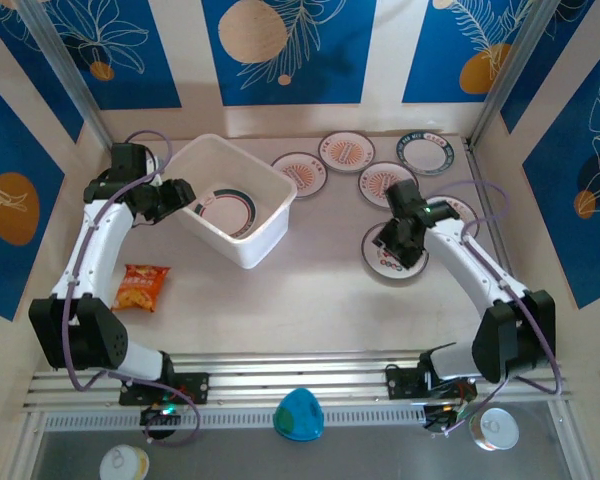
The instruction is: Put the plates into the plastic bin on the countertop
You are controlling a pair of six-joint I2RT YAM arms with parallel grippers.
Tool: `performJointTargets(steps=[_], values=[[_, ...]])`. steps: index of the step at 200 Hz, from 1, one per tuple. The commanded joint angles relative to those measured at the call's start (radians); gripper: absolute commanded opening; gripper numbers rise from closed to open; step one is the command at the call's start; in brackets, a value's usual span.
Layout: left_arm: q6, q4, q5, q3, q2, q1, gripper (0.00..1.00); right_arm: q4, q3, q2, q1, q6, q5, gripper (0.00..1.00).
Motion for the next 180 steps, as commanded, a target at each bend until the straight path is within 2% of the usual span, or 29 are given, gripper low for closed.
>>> performJointTargets(steps=[1, 46, 99, 180], values=[[0.007, -0.009, 0.017, 0.009, 0.012, 0.008, 0.56, -0.016, -0.075, -0.075, -0.064, 0.046, -0.064, 0.57], [-0.002, -0.006, 0.006, 0.022, 0.023, 0.008, 0.56, -0.023, -0.196, -0.078, -0.209, 0.069, -0.082, 0.56], [-0.025, 0.017, 0.002, 0.008, 0.025, 0.008, 0.56, 0.050, -0.249, -0.041, -0.315, 0.126, -0.070, 0.53], [-0.020, 0.012, -0.020, 0.022, 0.026, 0.008, 0.56, 0.175, -0.182, 0.115, -0.317, 0.142, -0.067, 0.52]])
